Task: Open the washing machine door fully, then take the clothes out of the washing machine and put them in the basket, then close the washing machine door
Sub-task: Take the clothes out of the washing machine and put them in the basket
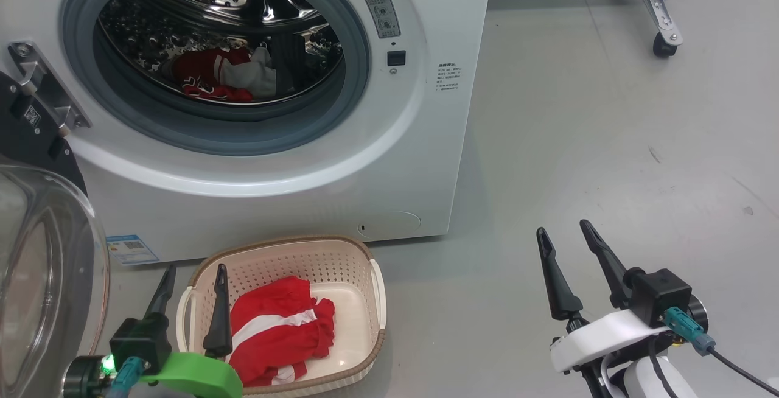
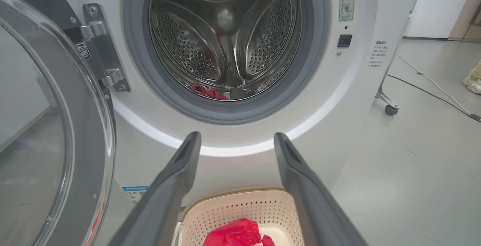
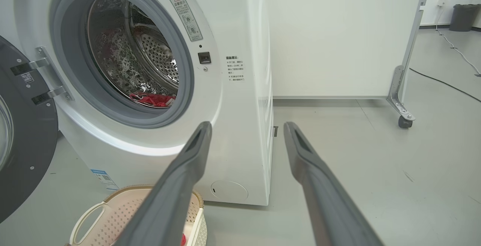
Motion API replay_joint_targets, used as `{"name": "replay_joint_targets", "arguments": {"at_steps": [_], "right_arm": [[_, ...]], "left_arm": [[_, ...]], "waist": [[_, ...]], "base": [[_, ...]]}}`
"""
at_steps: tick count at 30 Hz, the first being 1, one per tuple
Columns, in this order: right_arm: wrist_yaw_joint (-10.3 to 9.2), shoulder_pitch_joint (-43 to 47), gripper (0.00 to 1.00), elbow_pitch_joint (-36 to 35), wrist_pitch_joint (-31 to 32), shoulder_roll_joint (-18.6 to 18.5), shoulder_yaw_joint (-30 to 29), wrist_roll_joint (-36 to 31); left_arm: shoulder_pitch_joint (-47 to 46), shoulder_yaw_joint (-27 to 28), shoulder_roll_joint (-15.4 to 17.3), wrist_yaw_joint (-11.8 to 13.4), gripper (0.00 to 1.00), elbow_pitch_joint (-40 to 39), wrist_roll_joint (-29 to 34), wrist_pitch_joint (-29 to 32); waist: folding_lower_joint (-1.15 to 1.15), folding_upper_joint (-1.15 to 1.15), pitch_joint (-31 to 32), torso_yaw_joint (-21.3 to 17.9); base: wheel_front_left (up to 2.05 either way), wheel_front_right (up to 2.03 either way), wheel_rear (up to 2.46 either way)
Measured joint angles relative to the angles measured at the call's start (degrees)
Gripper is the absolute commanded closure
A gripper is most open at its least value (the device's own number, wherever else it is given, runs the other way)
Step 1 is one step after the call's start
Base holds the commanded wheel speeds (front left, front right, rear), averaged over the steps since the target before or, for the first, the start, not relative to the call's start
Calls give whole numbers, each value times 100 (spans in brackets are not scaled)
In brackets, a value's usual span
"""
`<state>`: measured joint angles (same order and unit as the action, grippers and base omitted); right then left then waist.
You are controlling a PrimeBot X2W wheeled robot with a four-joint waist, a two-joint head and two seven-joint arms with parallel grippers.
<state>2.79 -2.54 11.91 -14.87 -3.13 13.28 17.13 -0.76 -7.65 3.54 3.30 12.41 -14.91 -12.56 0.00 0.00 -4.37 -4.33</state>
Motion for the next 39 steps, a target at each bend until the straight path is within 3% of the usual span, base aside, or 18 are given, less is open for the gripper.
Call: {"name": "replay_joint_targets", "arguments": {"at_steps": [28,39], "right_arm": [[-49,100,0,-135,0,12,12,-15],[-49,91,0,-365,0,25,60,-22]], "left_arm": [[549,-22,15,156,0,-1099,56,466],[493,-1,18,177,0,-1468,40,595]], "waist": [[0,0,-89,-13],[0,0,-463,-59]], "base": [[0,0,0],[0,0,0]]}}
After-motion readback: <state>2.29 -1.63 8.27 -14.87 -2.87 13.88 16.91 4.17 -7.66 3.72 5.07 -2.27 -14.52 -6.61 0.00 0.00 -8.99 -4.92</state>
